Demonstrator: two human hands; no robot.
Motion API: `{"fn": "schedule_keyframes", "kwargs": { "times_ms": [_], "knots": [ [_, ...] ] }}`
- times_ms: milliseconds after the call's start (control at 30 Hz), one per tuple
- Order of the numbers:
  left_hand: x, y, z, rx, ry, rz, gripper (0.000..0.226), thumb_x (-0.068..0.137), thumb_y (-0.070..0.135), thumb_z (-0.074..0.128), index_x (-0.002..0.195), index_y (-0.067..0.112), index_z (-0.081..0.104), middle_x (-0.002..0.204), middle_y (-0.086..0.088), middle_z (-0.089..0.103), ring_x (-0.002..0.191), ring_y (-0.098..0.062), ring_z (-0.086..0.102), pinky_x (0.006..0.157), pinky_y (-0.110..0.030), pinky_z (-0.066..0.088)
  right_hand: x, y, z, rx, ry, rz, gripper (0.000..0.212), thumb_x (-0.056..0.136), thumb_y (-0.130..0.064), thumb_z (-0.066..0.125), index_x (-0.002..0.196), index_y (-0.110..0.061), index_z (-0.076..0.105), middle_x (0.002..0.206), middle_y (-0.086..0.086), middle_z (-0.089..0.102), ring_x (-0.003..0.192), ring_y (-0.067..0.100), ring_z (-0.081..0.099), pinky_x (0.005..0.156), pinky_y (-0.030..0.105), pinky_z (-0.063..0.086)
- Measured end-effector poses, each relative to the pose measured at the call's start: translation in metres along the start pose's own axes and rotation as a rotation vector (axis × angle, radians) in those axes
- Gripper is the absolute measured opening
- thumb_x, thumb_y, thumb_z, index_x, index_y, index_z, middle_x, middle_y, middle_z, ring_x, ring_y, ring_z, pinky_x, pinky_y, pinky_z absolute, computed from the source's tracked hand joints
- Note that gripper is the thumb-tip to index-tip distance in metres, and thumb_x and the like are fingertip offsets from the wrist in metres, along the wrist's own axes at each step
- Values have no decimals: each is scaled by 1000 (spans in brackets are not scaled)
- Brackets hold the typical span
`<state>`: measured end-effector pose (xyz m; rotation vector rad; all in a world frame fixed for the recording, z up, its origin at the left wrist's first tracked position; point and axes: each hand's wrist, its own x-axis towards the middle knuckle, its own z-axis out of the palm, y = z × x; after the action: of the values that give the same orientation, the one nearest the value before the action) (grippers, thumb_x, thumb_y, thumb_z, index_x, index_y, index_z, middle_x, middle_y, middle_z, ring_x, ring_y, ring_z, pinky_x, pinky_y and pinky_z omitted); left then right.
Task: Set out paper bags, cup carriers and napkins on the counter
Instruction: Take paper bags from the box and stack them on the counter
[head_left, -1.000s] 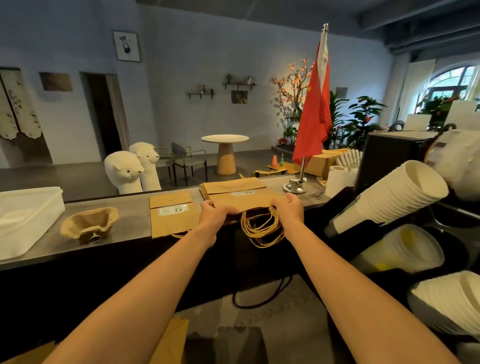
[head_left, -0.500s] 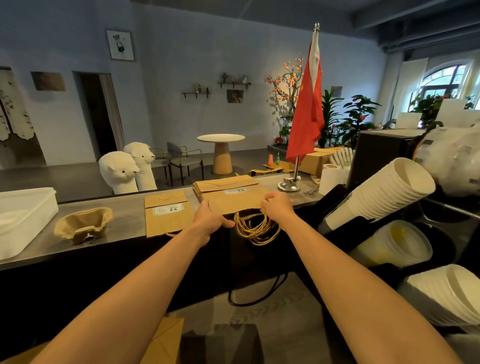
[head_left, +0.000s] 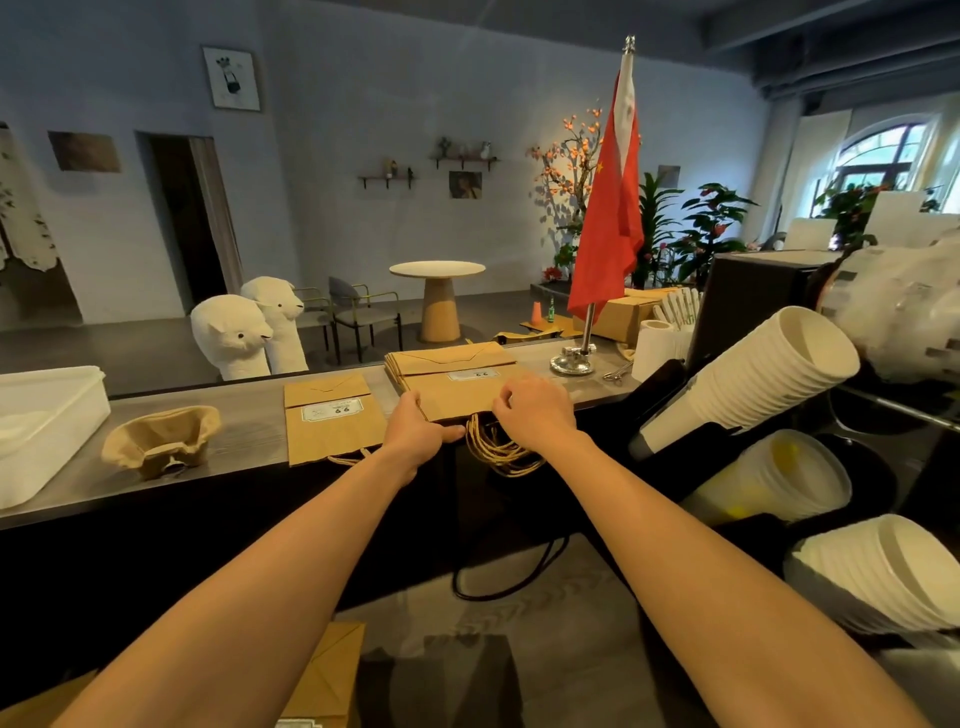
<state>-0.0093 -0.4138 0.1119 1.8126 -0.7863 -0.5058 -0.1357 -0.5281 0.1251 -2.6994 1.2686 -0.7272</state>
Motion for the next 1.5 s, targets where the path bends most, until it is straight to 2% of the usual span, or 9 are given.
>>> {"fn": "schedule_keyframes", "kwargs": {
  "times_ms": [200, 300, 533, 633, 800, 933, 1133, 1300, 1500],
  "knots": [
    [1, -1, 0, -4, -4, -11, 93, 84, 9, 82, 158, 14, 27, 158, -10, 41, 146, -30, 38, 117, -47, 36, -10, -8, -4, 54, 77, -16, 21, 100, -34, 52, 97, -20, 67, 96, -2, 59, 89, 16, 55, 75, 32, 44],
    [0, -1, 0, 3, 2, -13, 92, 84, 9, 81, 158, 13, 27, 158, -10, 41, 146, -30, 37, 117, -47, 36, -20, -9, -7, 82, 71, -41, 19, 101, -32, 53, 107, -20, 67, 105, -3, 60, 96, 16, 55, 78, 30, 43],
    [-6, 6, -2, 27, -21, -53, 95, 84, 9, 80, 161, 13, 24, 161, -12, 37, 148, -33, 34, 118, -47, 34, -44, -7, -26, 345, 41, 106, 23, 100, -27, 57, 122, -21, 64, 118, -3, 64, 98, 13, 54, 75, 30, 42],
    [-13, 12, -5, -15, -55, -65, 85, 89, 11, 75, 159, 12, 27, 160, -13, 37, 146, -32, 36, 116, -46, 35, -60, -6, -33, 434, 60, 125, 27, 100, -27, 57, 126, -22, 63, 122, -6, 64, 104, 12, 56, 77, 30, 43],
    [-48, 5, -4, -61, 60, 99, 66, 98, 17, 65, 156, 18, 34, 160, -9, 36, 145, -28, 37, 116, -46, 36, -82, -4, -38, 565, 50, 127, 26, 98, -25, 59, 123, -24, 64, 114, -8, 63, 105, 12, 58, 85, 32, 50],
    [-86, -11, -19, -224, 109, 189, 46, 102, 21, 60, 146, 21, 46, 145, 0, 51, 133, -21, 51, 112, -42, 44, -99, -12, -39, 695, 50, 154, 25, 99, -25, 58, 122, -21, 65, 108, -8, 63, 102, 11, 59, 87, 30, 50],
    [-135, -29, -59, -261, 111, 241, 42, 100, 19, 63, 140, 24, 49, 122, 6, 63, 107, -8, 65, 82, -24, 54, -134, -49, -28, 885, 67, 153, 19, 99, -23, 60, 116, -21, 66, 97, -13, 62, 91, 3, 59, 75, 21, 48],
    [-171, -50, -106, -214, 135, 268, 32, 101, 18, 62, 130, 27, 52, 115, 7, 68, 97, -2, 71, 79, -25, 58, -168, -86, -12, 1007, -7, 105, 20, 98, -21, 61, 117, -21, 66, 97, -1, 70, 92, 12, 66, 78, 23, 52],
    [-214, -97, -161, -101, 211, 213, 25, 103, 22, 59, 127, 25, 57, 112, 6, 69, 93, -1, 71, 75, -24, 57, -215, -133, 11, 1103, -177, 74, 20, 100, -21, 61, 119, -19, 66, 97, -3, 72, 86, 6, 69, 75, 20, 52]
  ]
}}
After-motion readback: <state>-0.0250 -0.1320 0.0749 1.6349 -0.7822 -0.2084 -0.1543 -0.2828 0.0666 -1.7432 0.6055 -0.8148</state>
